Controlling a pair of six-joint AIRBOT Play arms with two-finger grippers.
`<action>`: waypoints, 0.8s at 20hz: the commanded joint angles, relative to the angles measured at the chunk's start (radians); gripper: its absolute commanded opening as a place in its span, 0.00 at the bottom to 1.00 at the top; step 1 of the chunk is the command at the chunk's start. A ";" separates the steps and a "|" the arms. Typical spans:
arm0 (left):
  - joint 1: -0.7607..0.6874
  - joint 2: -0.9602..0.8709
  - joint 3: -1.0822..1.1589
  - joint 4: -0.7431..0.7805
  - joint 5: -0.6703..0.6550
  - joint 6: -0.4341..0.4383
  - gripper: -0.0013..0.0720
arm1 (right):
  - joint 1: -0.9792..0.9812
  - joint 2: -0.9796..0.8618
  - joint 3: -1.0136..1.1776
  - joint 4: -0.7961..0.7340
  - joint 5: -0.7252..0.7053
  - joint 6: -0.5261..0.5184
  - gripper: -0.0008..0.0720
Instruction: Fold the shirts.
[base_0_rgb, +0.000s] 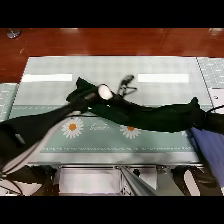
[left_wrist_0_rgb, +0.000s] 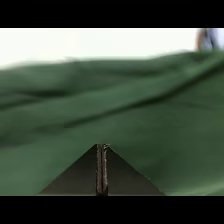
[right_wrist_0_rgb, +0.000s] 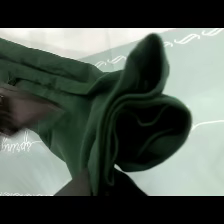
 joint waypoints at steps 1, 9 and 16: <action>-0.132 -0.121 0.080 -0.089 -0.106 -0.021 0.06 | 0.001 0.026 -0.003 0.015 -0.011 0.022 0.05; -0.048 -0.117 0.147 -0.099 -0.239 -0.021 0.06 | 0.038 -0.068 0.143 0.123 -0.029 -0.038 0.05; 0.476 0.211 0.134 0.005 -0.372 -0.053 0.06 | 0.419 -0.303 0.195 0.126 -0.243 0.011 0.05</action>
